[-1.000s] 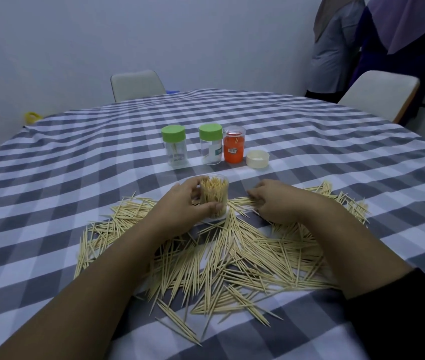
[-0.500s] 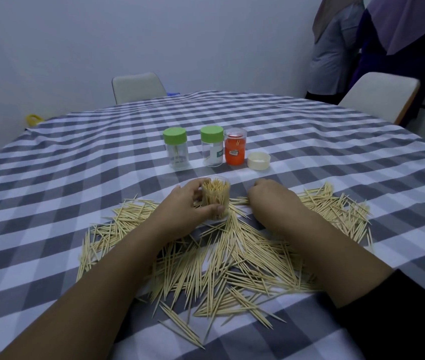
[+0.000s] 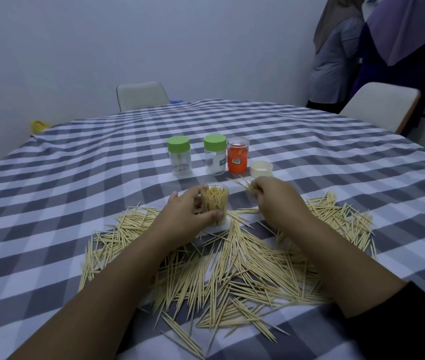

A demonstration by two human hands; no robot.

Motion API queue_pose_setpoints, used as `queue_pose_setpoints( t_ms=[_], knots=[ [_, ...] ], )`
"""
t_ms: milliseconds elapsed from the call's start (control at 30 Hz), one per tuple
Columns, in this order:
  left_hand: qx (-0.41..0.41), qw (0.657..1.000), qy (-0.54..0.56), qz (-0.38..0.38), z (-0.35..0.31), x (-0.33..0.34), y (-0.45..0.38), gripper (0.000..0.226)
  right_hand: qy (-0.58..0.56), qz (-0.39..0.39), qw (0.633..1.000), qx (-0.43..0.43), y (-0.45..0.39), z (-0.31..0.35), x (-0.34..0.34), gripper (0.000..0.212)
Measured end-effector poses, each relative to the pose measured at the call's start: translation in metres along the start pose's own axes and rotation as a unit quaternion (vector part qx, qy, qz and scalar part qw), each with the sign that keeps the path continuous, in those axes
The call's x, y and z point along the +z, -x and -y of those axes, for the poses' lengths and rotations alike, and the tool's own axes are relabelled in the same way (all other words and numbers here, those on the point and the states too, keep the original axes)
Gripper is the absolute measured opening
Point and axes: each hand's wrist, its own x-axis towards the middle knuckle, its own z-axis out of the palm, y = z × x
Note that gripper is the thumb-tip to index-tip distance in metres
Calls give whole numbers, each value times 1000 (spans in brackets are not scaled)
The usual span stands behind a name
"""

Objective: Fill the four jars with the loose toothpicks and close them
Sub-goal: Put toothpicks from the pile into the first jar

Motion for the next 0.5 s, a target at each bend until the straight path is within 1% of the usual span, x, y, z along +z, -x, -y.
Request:
queue_pose_setpoints(
  t_ms=[67,133,200,267,367,400,500],
  knots=[
    [0,1000,-2,1,0,1,-1,71,-115,-19,993,-1,-2,0,-1,12],
    [1,1000,-5,2,0,4,-1,72,-228,-34,973,3,-2,3,-2,14],
    [1,1000,-3,4,0,6,-1,79,-348,-45,936,18,-2,6,-2,17],
    [3,1000,1,6,-1,7,0,79,-444,-51,894,31,-2,8,0,19],
    [5,1000,-6,-2,-2,8,0,73,-540,-70,838,33,-3,13,1,19],
    [5,1000,-10,-6,-3,9,1,71,-559,-79,825,30,-3,16,1,19],
    [5,1000,-24,-8,-8,8,3,68,-578,-122,807,4,-2,21,1,16]
  ],
)
